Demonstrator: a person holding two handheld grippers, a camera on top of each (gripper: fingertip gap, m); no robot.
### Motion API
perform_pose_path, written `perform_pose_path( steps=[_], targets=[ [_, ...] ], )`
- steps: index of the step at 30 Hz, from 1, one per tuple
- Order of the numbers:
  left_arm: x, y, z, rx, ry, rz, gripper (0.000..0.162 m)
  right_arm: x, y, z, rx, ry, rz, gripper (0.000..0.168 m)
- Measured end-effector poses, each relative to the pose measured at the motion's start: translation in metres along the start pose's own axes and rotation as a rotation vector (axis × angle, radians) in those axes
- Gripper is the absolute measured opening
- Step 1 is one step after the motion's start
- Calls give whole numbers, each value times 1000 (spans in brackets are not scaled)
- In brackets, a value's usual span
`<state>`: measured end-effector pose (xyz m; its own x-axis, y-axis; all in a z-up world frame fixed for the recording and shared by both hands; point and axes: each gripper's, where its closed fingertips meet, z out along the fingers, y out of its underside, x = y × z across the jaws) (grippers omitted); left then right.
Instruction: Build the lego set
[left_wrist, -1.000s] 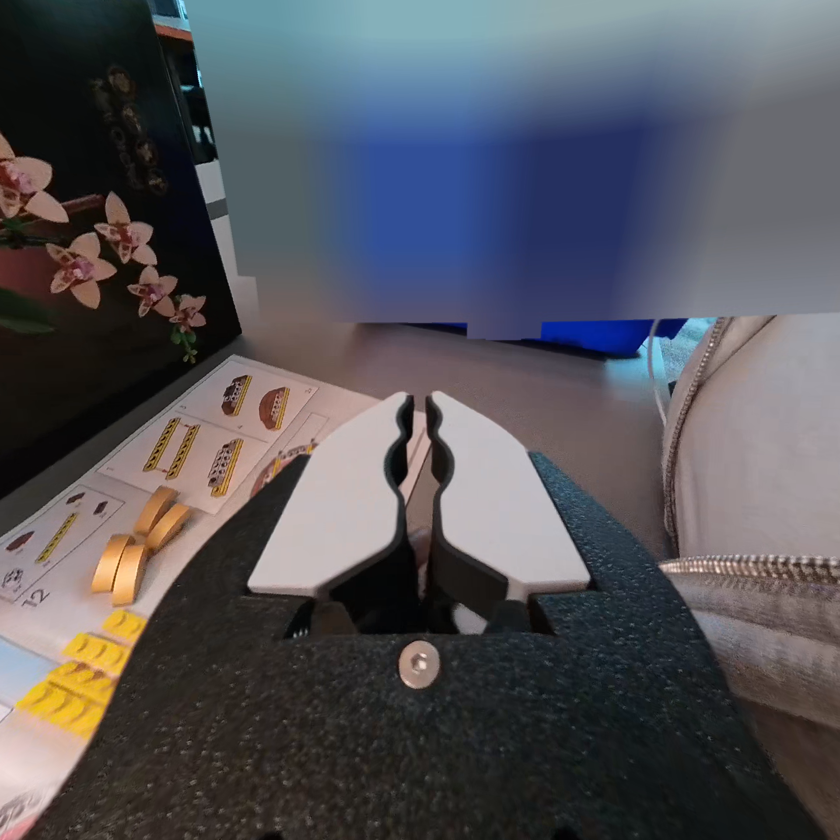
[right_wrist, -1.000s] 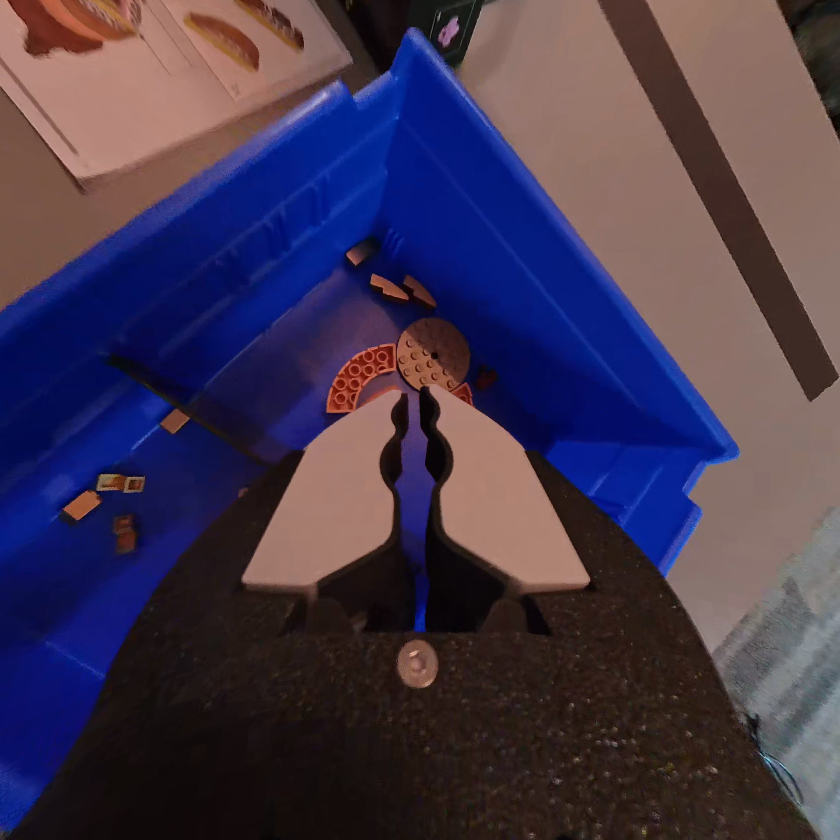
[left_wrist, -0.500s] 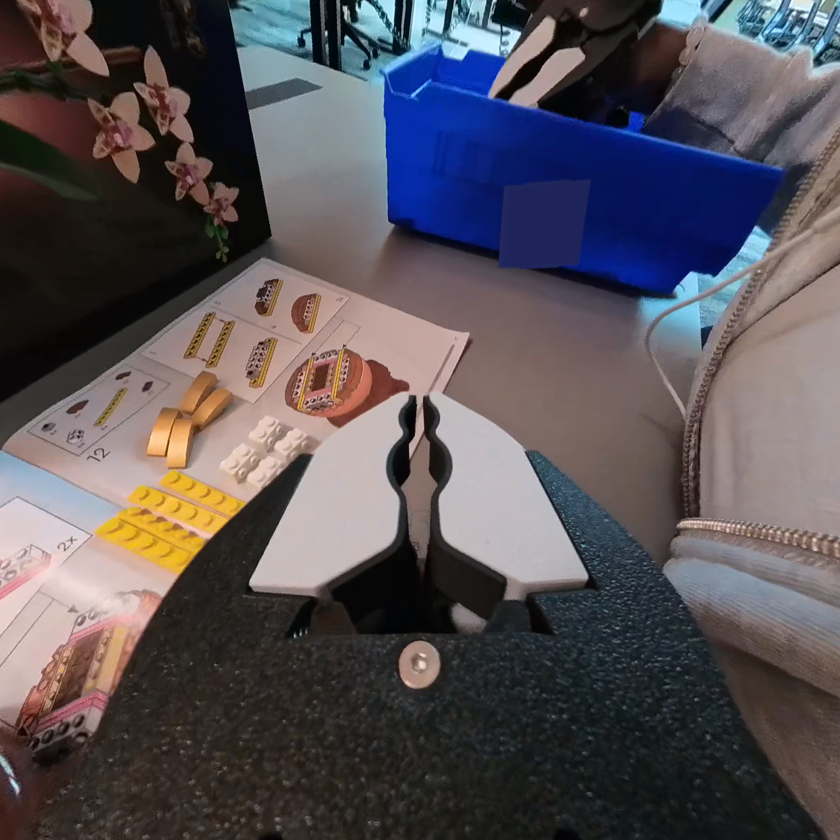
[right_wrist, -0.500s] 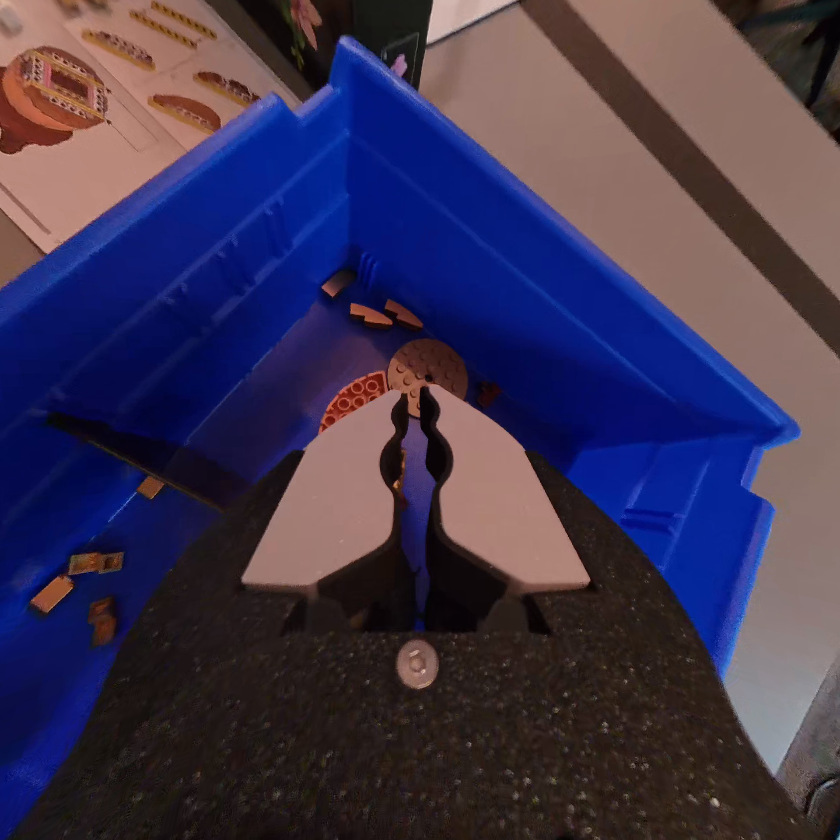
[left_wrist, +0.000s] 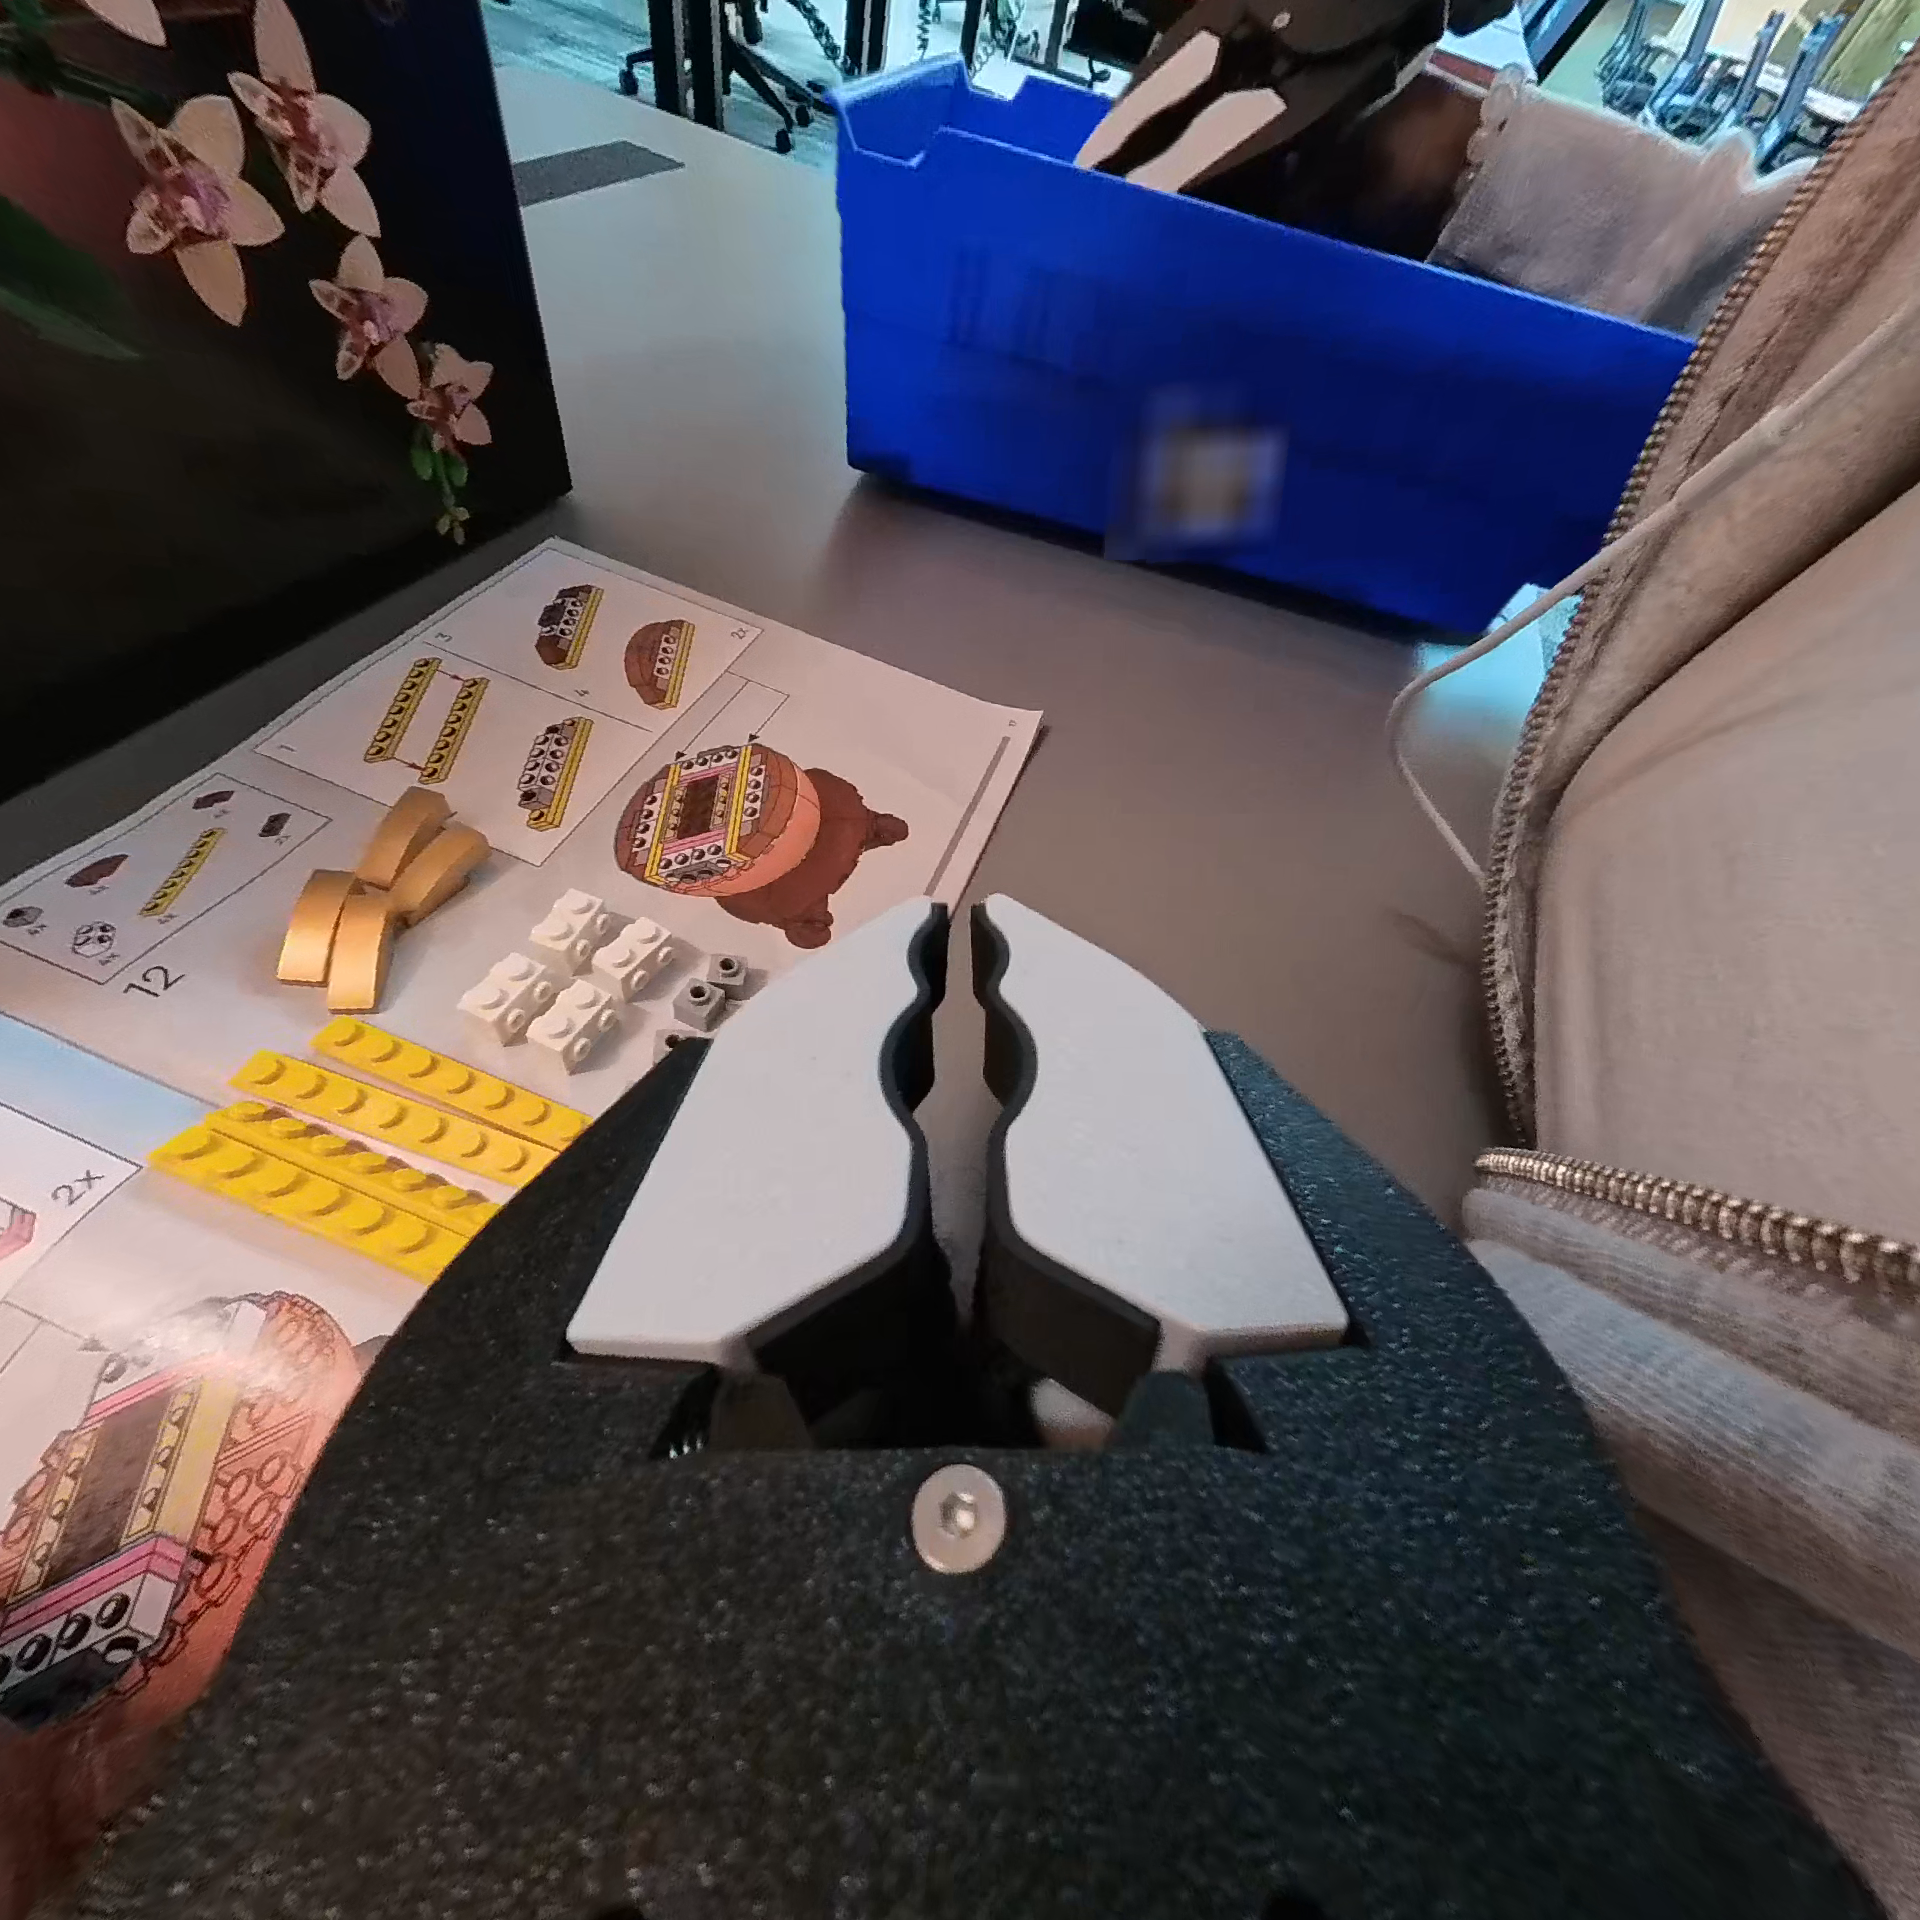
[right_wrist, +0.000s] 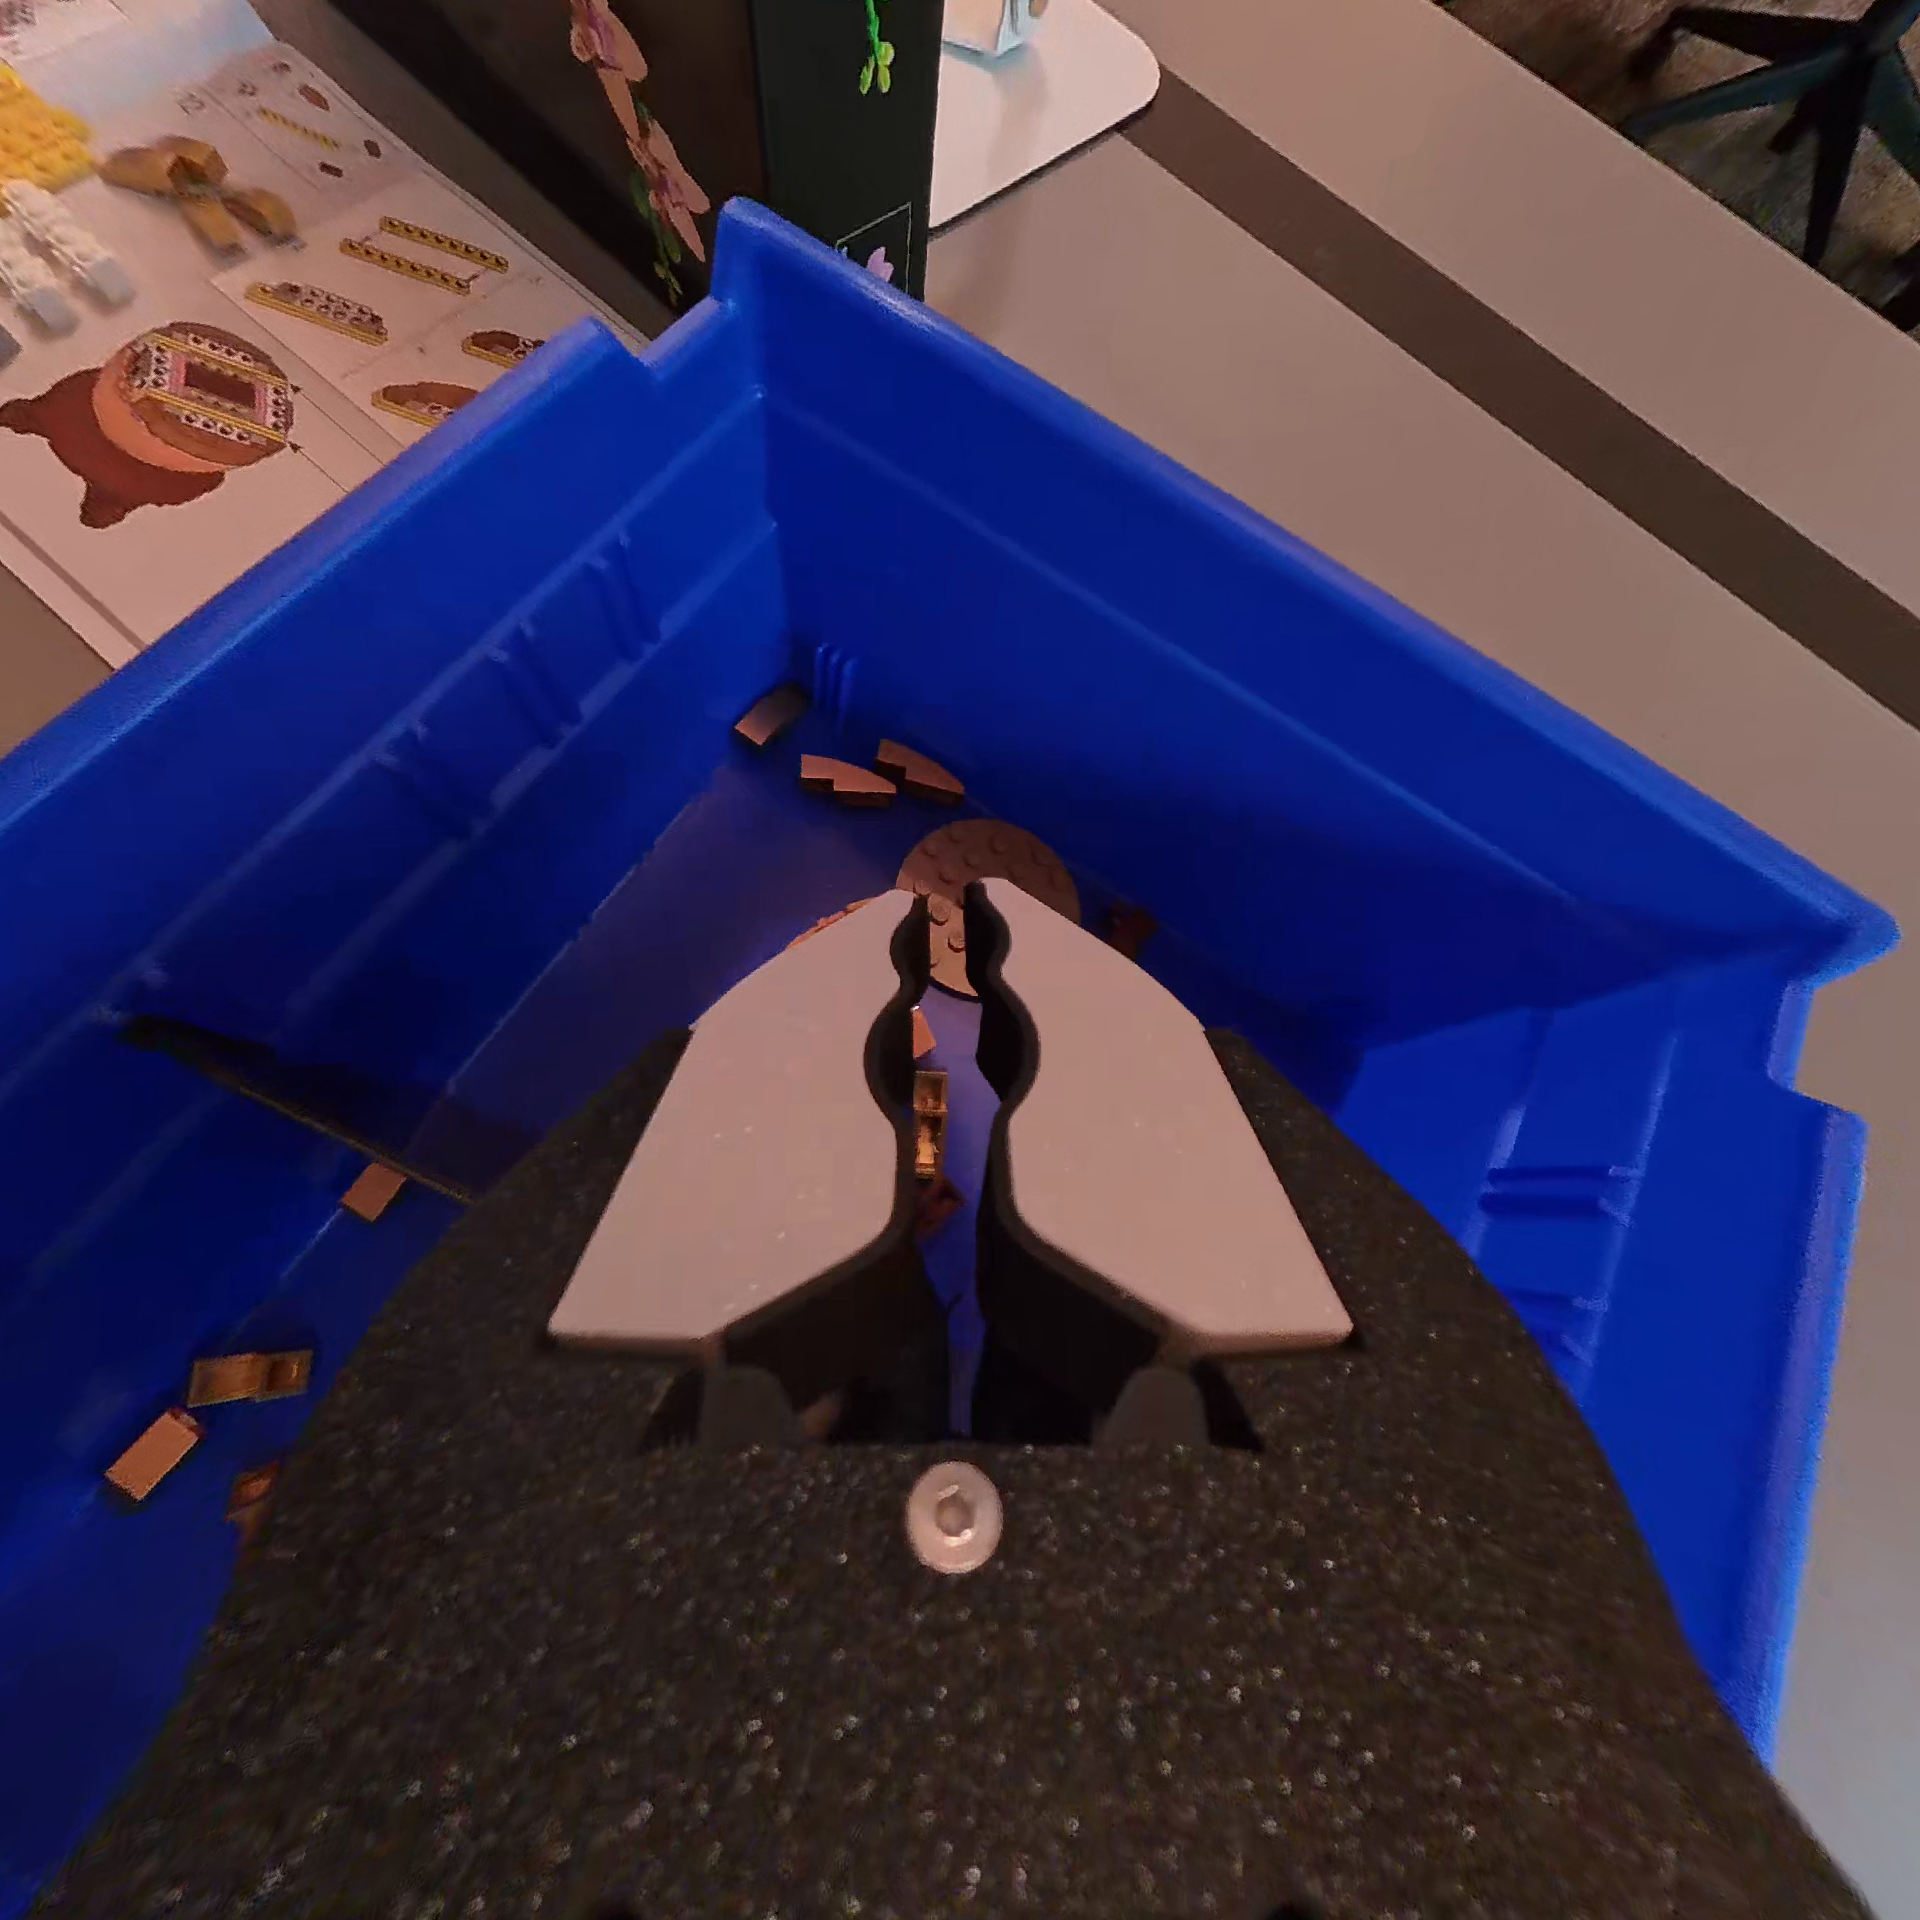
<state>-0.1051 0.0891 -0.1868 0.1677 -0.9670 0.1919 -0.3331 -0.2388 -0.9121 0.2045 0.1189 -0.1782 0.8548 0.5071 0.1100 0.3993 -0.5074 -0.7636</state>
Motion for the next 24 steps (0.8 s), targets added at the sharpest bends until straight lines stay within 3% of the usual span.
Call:
perform_pose_path(
  steps=[16,24],
  targets=[
    [1,7,4,-49,-1,5,4,2,-5,2,50,-5,22,11],
    [1,5,3,-37,11,-9,4,11,-12,-25,-97,26,-93,15]
  ],
)
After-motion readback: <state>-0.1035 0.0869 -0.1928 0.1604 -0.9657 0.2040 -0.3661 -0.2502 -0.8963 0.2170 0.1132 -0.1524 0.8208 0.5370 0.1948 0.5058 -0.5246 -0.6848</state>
